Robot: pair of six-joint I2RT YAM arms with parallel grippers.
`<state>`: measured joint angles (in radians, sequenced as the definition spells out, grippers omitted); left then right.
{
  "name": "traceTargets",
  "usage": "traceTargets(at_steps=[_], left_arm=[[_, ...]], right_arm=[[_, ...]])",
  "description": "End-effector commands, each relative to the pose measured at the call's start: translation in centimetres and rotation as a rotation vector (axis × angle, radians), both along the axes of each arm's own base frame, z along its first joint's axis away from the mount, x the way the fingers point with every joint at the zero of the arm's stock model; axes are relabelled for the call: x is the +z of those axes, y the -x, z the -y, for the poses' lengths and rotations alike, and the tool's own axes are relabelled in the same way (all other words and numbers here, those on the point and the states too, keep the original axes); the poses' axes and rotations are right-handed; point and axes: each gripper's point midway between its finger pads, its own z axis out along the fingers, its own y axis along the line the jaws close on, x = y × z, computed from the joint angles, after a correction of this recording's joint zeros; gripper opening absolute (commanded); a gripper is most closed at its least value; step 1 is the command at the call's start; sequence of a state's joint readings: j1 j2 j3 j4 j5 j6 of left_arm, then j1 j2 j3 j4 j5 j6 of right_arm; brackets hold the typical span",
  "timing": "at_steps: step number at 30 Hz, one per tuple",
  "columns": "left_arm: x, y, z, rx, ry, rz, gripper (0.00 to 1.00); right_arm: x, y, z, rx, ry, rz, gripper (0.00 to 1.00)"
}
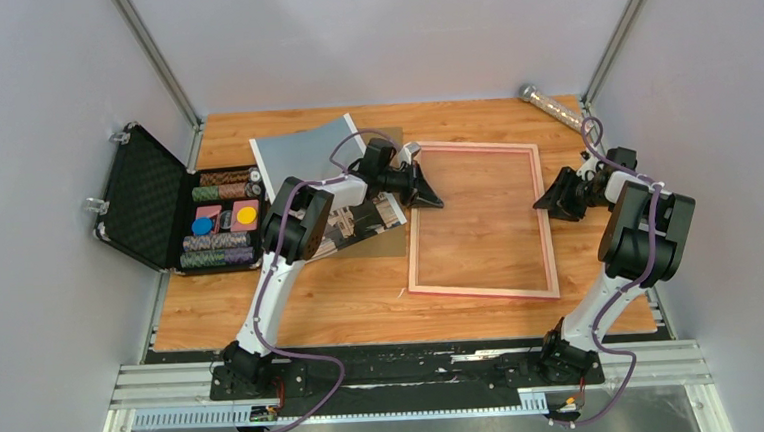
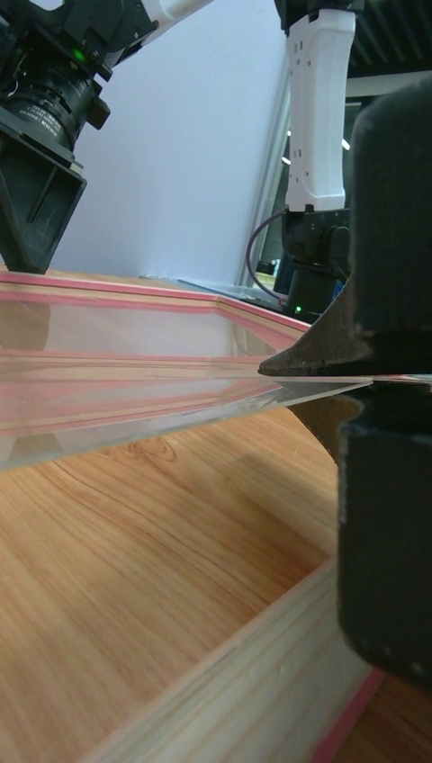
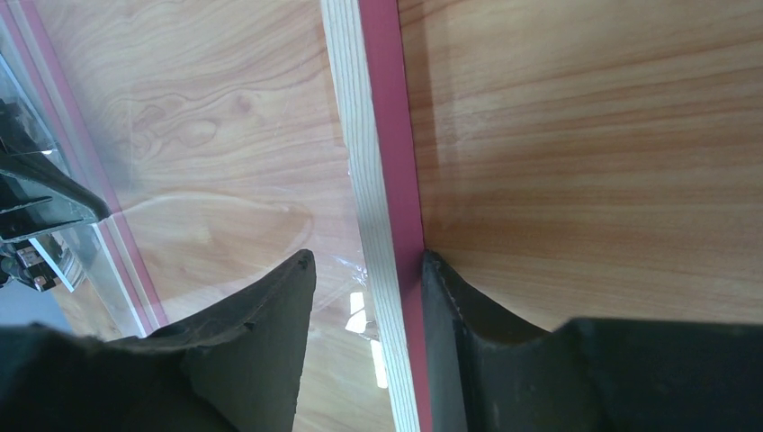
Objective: Put the photo into the frame
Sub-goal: Place the photo frame item in the photo frame.
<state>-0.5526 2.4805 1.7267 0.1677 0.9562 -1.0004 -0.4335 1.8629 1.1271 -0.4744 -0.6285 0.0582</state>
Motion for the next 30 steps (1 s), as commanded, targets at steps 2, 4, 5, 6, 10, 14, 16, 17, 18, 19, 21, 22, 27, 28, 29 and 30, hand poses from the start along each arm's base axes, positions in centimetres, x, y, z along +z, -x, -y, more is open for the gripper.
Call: traceTargets(at_steps=[2, 4, 5, 6, 10, 14, 16, 17, 18, 19, 21, 22, 27, 28, 29, 30], left_arm=[[1.0, 1.2, 1.5, -0.058, 0.015, 0.038, 0.00], [1.0, 1.2, 1.5, -0.058, 0.013, 0.038, 0.00], [1.0, 1.2, 1.5, -0.058, 0.012, 0.039, 0.00], [0.9, 1.2, 1.5, -0.058, 0.009, 0.036, 0.00], [1.0, 1.1, 1.4, -0.055, 0.000, 0.043, 0.00], [0.9, 1.2, 1.4, -0.054, -0.008, 0.045, 0.00], [0.8, 1.2, 1.3, -0.053, -0.014, 0.044, 0.00], [0.7, 1.2, 1.3, -0.052, -0.016, 0.045, 0.00], [0.7, 1.2, 1.3, -0.052, -0.017, 0.045, 0.00], [0.6, 1.2, 1.3, -0.051, -0.019, 0.045, 0.00], [0.5, 1.2, 1.2, -0.050, -0.022, 0.042, 0.00], [0.5, 1.2, 1.2, -0.050, -0.023, 0.043, 0.00], [0.2, 1.2, 1.1, -0.049, -0.033, 0.041, 0.00], [0.1, 1.2, 1.1, -0.049, -0.034, 0.041, 0.00], [0.0, 1.3, 1.1, -0.048, -0.036, 0.038, 0.00], [0.0, 1.3, 1.1, -0.049, -0.037, 0.039, 0.00]], right_arm=[[1.4, -1.2, -0.6, 0.026, -0.032, 0.053, 0.45], [1.5, -1.2, -0.6, 0.025, -0.033, 0.053, 0.46], [1.5, -1.2, -0.6, 0.025, -0.030, 0.055, 0.46], [1.5, -1.2, -0.6, 0.025, -0.029, 0.055, 0.46], [1.6, -1.2, -0.6, 0.025, -0.029, 0.055, 0.46], [1.7, -1.2, -0.4, 0.023, -0.019, 0.056, 0.46], [1.9, -1.2, -0.3, 0.023, -0.008, 0.062, 0.47], [2.0, -1.2, -0.2, 0.022, -0.004, 0.063, 0.47], [2.1, -1.3, -0.2, 0.022, 0.003, 0.066, 0.47], [2.3, -1.3, 0.0, 0.020, 0.011, 0.070, 0.48], [2.6, -1.4, 0.1, 0.019, 0.024, 0.077, 0.48], [2.8, -1.5, 0.2, 0.017, 0.028, 0.079, 0.49], [3.6, -1.8, 0.7, 0.009, 0.056, 0.095, 0.50], [3.8, -1.8, 0.7, 0.009, 0.061, 0.099, 0.50], [4.0, -1.9, 0.9, 0.007, 0.069, 0.103, 0.50], [4.2, -2.0, 1.0, 0.006, 0.077, 0.108, 0.50]])
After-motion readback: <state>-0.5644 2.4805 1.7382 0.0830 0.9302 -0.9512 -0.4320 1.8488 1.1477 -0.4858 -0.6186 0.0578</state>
